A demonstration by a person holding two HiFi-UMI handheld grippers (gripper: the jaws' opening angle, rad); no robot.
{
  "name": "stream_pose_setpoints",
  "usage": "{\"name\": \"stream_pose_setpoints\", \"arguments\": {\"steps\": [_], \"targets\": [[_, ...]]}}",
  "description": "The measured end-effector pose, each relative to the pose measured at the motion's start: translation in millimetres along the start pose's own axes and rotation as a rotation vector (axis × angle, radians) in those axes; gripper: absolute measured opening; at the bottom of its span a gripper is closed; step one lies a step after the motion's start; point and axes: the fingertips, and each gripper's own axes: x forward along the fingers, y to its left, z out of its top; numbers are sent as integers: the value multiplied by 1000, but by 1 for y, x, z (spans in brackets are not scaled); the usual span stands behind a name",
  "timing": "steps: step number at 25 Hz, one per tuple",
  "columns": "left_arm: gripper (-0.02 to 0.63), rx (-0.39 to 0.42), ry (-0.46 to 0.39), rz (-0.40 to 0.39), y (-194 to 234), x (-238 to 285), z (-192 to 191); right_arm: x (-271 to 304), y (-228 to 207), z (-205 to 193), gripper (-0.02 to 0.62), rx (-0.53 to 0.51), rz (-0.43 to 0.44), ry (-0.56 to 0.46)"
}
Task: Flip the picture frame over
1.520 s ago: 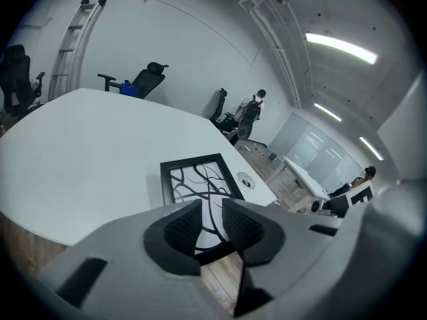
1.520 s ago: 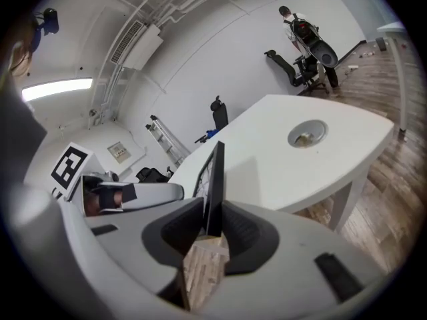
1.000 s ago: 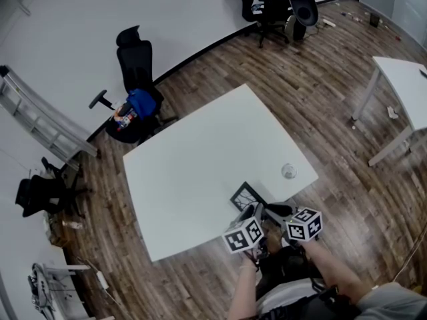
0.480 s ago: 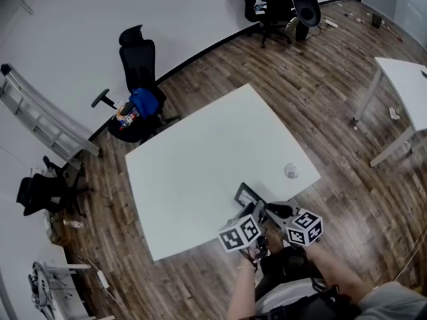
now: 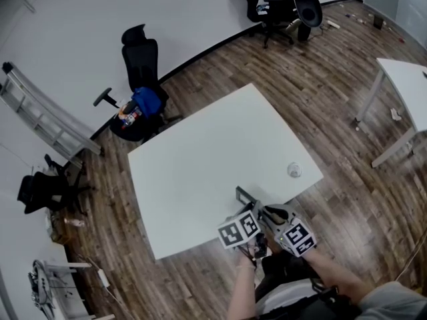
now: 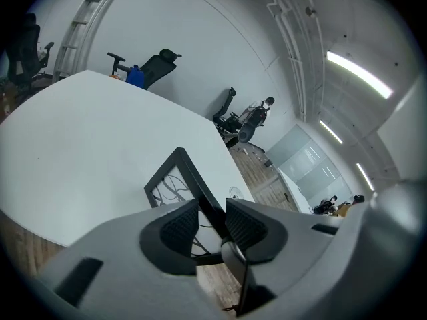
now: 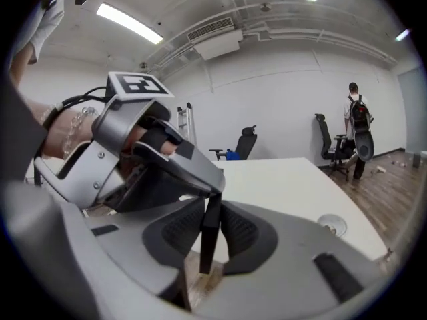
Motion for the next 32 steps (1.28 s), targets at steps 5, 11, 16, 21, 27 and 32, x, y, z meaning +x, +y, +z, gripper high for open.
{"name": "stream_pose_setpoints", "arguments": {"steps": [5,11,16,21,27,32], "targets": [[115,3,-1,26,6,-7,1,4,13,4,63,-65,-18,-11],[115,-23,8,42,13,-14,0,6,25,2,63,-209,-25,-8],[115,-103,14,19,24,-20,1,13,37,1,63,-330,-13,-16],[110,-141,9,5,29,-23,0,14,42,0,67,-357,15,-5],[100,-148,18,-3,37,-28,2,15,50,1,104,-240,128,-15],[95,-151,29,2,45,-32,2,1,38,22,109,-114,146,-131]]}}
